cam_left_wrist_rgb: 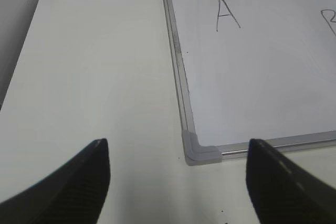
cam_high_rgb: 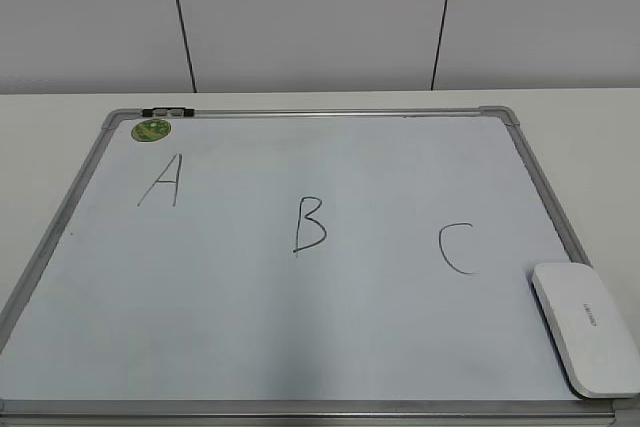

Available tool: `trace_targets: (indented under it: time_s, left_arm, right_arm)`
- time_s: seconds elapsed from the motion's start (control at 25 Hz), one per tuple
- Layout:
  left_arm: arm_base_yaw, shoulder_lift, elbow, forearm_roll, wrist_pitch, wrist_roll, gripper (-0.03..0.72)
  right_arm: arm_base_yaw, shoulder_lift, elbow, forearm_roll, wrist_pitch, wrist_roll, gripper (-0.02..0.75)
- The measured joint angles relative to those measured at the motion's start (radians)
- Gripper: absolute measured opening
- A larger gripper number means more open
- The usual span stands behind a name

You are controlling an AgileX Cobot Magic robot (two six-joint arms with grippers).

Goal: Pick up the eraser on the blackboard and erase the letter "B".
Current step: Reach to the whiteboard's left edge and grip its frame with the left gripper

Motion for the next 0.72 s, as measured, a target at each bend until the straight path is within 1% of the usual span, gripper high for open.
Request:
trace_targets:
  time_s: [0.12,0.28,0.48,0.72]
  left_arm:
    - [0.000,0.076,-0.031,0.000,0.002,0.000,0.593]
    - [0.000,0.247,-0.102,-0.006,-0.001,0.000,0.591]
    - [-0.002,0.461,-0.174,-0.048,-0.078,0.000,0.590]
    - [-0.002,0.762,-0.234,-0.052,-0.152,0.000,0.590]
  right_arm:
    - [0.000,0.000,0.000,0.000,0.000,0.000,0.587]
    - [0.000,0.000,0.000,0.000,0.000,0.000,0.586]
    - [0.000,0.000,0.000,0.000,0.000,0.000,0.586]
    - [0.000,0.000,0.000,0.000,0.000,0.000,0.587]
